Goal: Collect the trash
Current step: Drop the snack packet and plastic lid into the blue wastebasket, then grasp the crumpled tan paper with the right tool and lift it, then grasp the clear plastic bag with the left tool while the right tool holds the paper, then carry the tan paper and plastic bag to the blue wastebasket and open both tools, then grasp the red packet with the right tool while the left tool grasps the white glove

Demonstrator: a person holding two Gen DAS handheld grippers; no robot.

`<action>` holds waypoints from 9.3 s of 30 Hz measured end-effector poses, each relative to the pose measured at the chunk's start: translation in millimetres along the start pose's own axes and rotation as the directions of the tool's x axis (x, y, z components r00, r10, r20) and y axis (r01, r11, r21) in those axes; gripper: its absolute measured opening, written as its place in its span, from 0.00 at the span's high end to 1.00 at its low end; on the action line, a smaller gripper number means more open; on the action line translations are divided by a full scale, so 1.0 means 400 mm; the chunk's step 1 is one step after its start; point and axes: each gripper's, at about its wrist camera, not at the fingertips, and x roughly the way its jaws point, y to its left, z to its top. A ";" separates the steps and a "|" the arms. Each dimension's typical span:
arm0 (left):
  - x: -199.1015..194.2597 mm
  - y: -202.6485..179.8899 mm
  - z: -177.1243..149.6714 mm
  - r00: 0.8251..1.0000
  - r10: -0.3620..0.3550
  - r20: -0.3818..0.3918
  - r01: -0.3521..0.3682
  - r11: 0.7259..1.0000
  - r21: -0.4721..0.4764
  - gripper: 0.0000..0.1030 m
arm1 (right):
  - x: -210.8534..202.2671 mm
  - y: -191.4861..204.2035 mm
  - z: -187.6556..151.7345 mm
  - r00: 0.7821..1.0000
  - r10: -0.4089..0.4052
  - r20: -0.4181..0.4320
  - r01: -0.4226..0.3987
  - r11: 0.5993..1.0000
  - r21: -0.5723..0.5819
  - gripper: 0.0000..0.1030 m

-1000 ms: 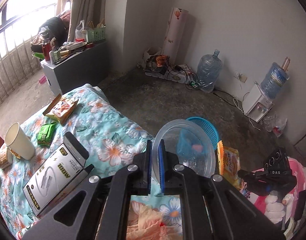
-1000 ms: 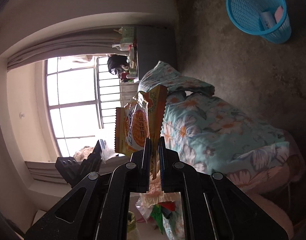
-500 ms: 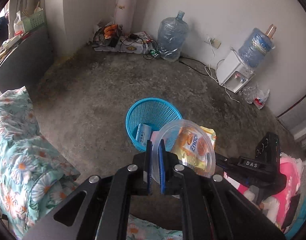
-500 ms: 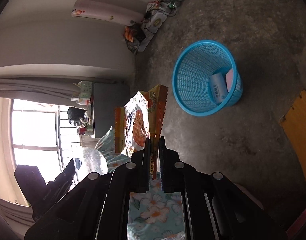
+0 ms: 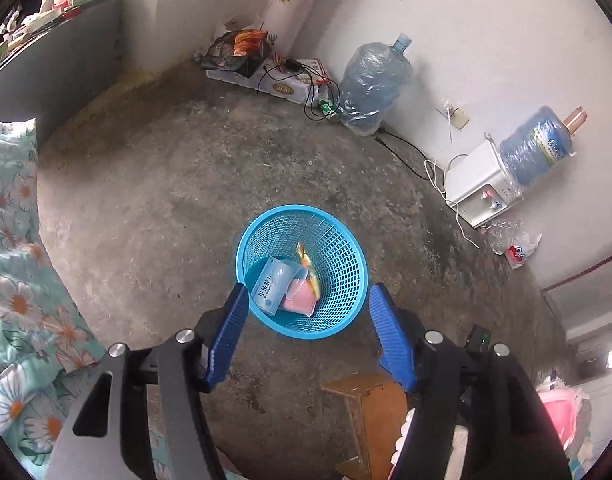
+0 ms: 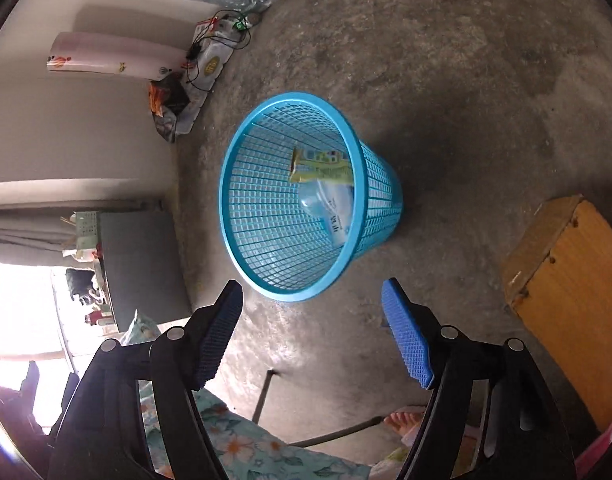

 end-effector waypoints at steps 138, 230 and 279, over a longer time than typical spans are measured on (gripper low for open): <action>-1.032 0.511 -0.962 0.867 0.145 0.476 -0.001 0.957 -0.290 0.28 | -0.214 0.938 -0.967 0.801 0.312 -0.511 -0.568 0.128 -0.813 0.98; 0.012 -0.127 -0.069 0.983 0.099 -0.153 -0.036 0.929 0.369 0.91 | -0.002 0.412 0.035 0.991 0.124 0.055 -0.084 0.882 -0.464 0.98; -0.938 0.249 -0.450 0.872 0.243 0.425 -0.265 0.964 -0.009 0.34 | -0.293 0.444 -0.339 0.975 0.193 -0.112 -0.217 0.713 -0.666 0.43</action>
